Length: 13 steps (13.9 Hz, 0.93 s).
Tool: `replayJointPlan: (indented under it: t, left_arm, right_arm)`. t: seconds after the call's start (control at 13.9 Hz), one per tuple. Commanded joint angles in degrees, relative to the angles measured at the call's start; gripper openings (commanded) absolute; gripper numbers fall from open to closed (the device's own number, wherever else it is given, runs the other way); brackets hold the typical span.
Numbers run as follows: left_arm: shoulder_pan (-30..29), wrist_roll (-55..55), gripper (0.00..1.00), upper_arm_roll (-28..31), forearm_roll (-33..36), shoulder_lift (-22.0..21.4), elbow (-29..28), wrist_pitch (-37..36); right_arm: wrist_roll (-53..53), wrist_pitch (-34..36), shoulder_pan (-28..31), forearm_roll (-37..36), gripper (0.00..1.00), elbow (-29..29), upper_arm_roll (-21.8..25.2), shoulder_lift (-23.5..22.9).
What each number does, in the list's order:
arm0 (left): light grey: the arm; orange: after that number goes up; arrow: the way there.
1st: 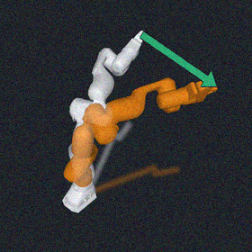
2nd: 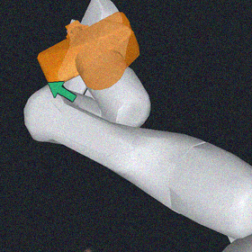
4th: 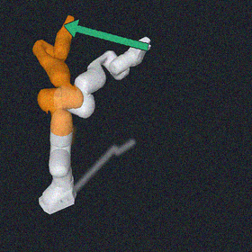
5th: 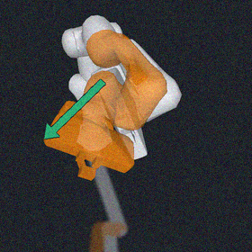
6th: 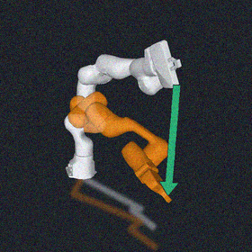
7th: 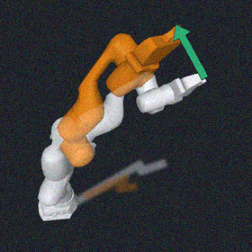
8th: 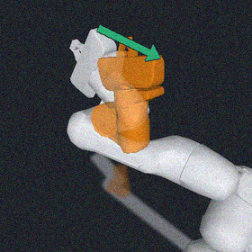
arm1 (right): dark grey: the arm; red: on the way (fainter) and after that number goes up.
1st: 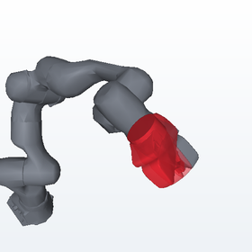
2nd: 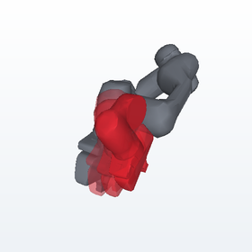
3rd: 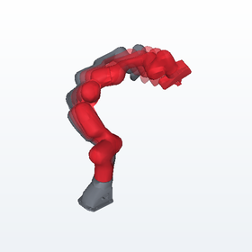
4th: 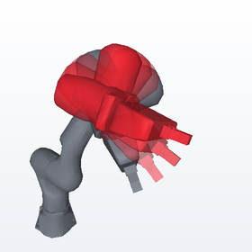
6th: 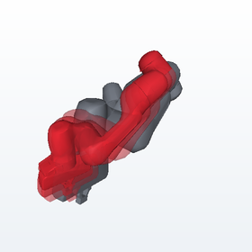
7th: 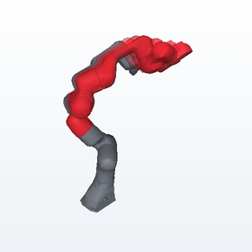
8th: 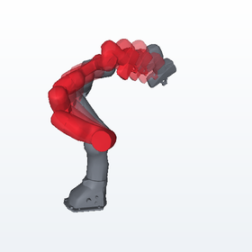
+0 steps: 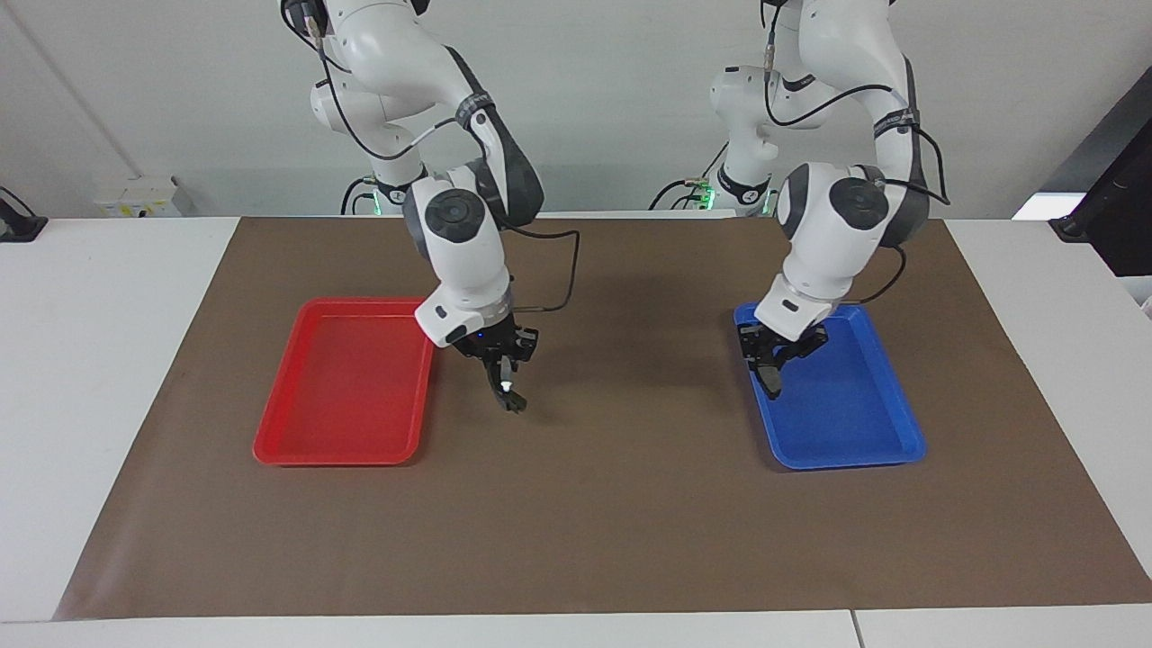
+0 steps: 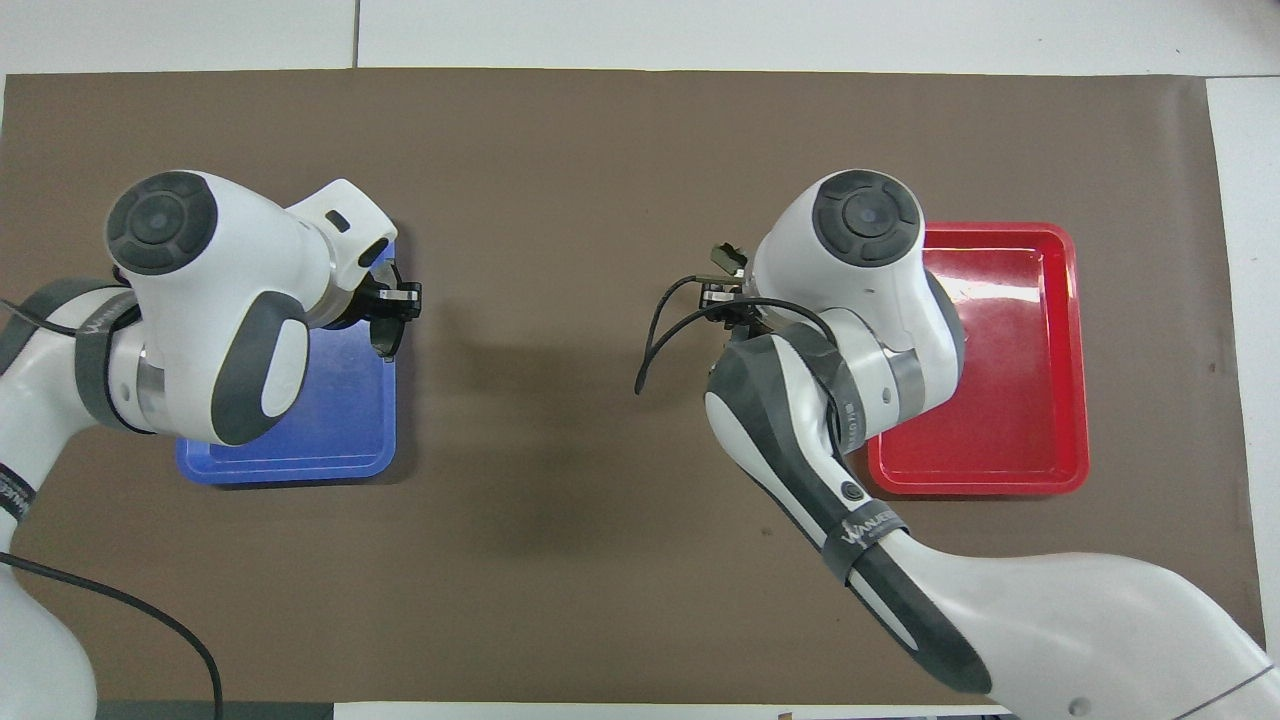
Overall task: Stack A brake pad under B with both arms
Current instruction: 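Lift both brake pads and carry them toward the table center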
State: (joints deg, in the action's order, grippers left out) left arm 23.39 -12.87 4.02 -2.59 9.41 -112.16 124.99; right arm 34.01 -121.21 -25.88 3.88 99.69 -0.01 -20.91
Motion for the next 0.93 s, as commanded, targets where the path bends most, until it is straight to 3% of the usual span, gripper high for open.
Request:
replayJointPlan:
  t: [0.0, 0.5, 0.86]
  left_arm:
    - [3.5, -3.0, 0.00, 0.8, -0.5, 2.5, 2.0, 2.6]
    - [6.8, -4.9, 0.01, 0.8, -0.5, 3.1, 1.3, 4.5]
    - [13.9, -11.6, 0.04, 0.6, -2.8, 9.5, 2.3, 13.5]
  right_arm:
    - [3.9, 1.2, -3.0, 0.4, 0.00, -7.7, 0.2, -5.6]
    - [2.7, 0.1, -5.4, -0.9, 0.00, -8.0, 0.1, -7.0]
    - [1.6, 0.2, -5.2, -0.9, 0.00, -7.8, 0.1, -7.0]
